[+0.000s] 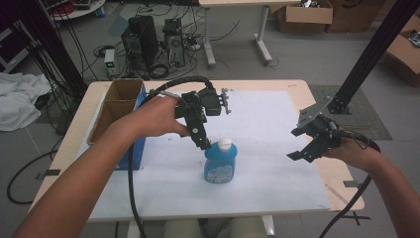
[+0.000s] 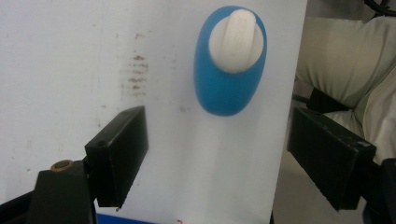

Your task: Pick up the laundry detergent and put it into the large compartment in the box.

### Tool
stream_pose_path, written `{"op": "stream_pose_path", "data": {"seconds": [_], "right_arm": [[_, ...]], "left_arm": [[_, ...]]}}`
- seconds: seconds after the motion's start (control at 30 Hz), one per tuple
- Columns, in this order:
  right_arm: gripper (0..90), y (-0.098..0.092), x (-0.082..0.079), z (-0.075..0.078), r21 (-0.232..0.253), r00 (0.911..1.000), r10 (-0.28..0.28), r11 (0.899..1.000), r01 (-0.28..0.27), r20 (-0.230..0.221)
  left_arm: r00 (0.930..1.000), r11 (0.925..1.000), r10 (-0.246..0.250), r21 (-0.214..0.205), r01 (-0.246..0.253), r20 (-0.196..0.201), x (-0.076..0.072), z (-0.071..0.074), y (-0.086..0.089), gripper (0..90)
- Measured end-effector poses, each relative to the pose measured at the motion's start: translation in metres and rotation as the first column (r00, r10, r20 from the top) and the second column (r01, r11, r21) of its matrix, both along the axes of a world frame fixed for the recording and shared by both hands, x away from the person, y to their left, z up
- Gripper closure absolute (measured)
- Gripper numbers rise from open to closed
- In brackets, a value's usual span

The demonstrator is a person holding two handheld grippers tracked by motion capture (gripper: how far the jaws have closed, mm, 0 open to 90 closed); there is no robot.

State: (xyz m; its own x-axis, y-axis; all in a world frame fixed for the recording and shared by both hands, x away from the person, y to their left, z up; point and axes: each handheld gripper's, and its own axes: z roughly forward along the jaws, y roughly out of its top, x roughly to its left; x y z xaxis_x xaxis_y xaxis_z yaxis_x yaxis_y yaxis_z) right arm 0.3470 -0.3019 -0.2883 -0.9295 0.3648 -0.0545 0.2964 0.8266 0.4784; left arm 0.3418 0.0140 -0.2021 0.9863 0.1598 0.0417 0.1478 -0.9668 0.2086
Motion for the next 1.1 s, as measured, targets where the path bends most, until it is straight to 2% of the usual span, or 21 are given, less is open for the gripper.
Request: {"op": "stream_pose_path", "data": {"seconds": [0.47, 0.8, 1.1], "right_arm": [[17.4, 0.001, 0.0, -0.001, 0.003, 1.0, 0.006, 1.0, -0.006, 0.005], [17.3, 0.0, 0.0, -0.002, 0.003, 1.0, 0.005, 1.0, -0.005, 0.003], [17.3, -0.002, -0.001, -0.003, 0.005, 1.0, 0.007, 1.0, -0.007, 0.001]], "left_arm": [[0.9981, 0.9981, -0.06, 0.013, 0.061, -0.011, 0.001, -0.016, -0.024, 20.0], [0.9963, 0.9959, -0.085, 0.029, 0.085, -0.015, 0.001, -0.025, -0.036, 19.8], [0.9952, 0.9948, -0.09, 0.044, 0.092, -0.038, 0.003, -0.043, -0.045, 19.7]]}}
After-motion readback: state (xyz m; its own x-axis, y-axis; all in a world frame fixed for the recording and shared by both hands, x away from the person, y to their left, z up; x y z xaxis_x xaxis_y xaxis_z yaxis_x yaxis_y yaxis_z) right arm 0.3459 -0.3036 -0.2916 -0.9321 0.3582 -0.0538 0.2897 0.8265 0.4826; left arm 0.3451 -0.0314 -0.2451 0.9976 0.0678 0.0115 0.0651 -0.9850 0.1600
